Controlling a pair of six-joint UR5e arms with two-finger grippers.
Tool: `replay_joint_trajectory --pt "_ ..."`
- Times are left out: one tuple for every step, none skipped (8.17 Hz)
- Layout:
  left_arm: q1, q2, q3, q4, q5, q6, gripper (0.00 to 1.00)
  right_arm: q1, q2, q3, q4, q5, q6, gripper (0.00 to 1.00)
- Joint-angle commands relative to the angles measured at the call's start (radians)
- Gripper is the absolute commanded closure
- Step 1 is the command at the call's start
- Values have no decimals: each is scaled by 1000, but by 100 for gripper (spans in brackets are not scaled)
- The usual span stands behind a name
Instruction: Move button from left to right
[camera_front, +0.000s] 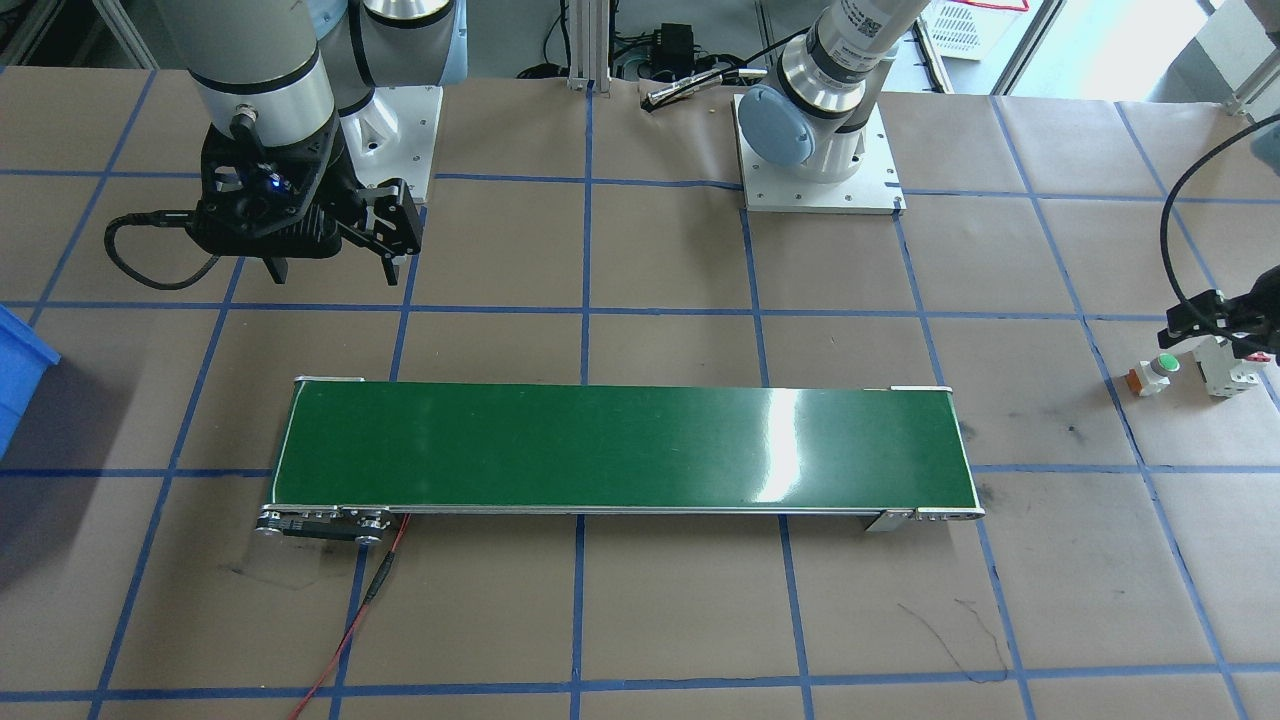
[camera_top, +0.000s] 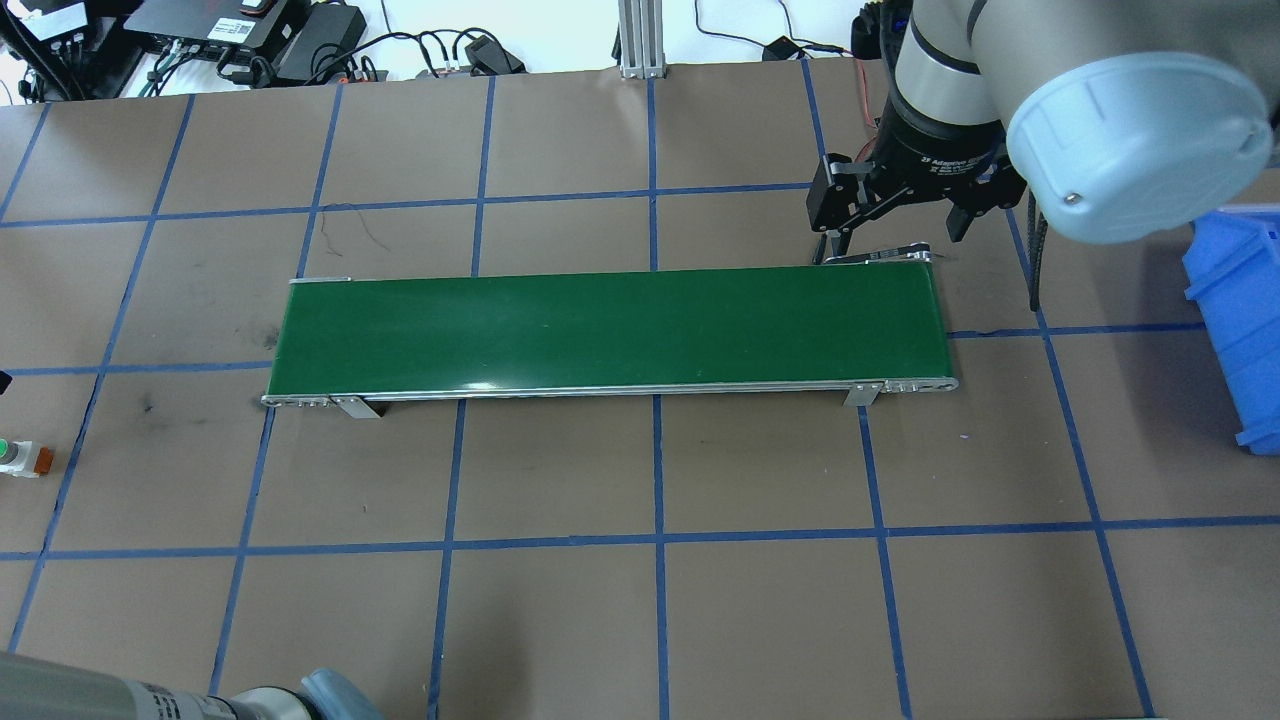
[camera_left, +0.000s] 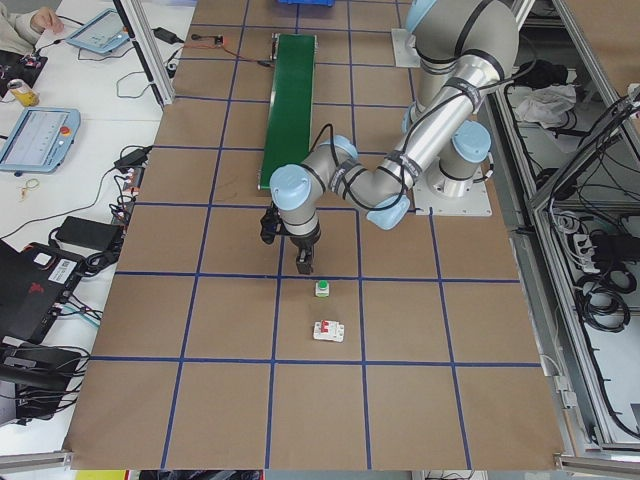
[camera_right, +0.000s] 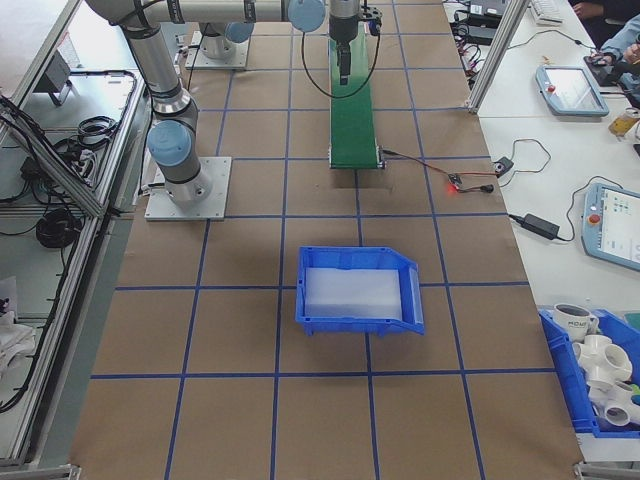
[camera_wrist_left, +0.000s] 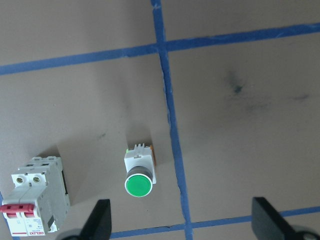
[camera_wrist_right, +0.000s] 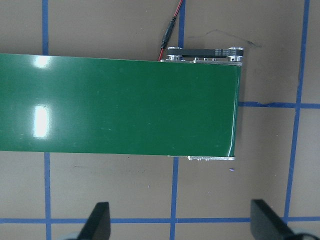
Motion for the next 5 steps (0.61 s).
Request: replay_joint_trajectory --pt "14 -94 -2 74 87 1 0 0 0 0 0 0 0 0" --pt "18 -114 -2 76 88 3 0 0 0 0 0 0 0 0" --pt "18 -131 -2 76 88 3 0 0 0 0 0 0 0 0" --pt "18 -143 -2 76 88 3 0 0 0 0 -2 0 0 0" --pt "20 -160 -2 76 90 1 0 0 0 0 -2 0 0 0"
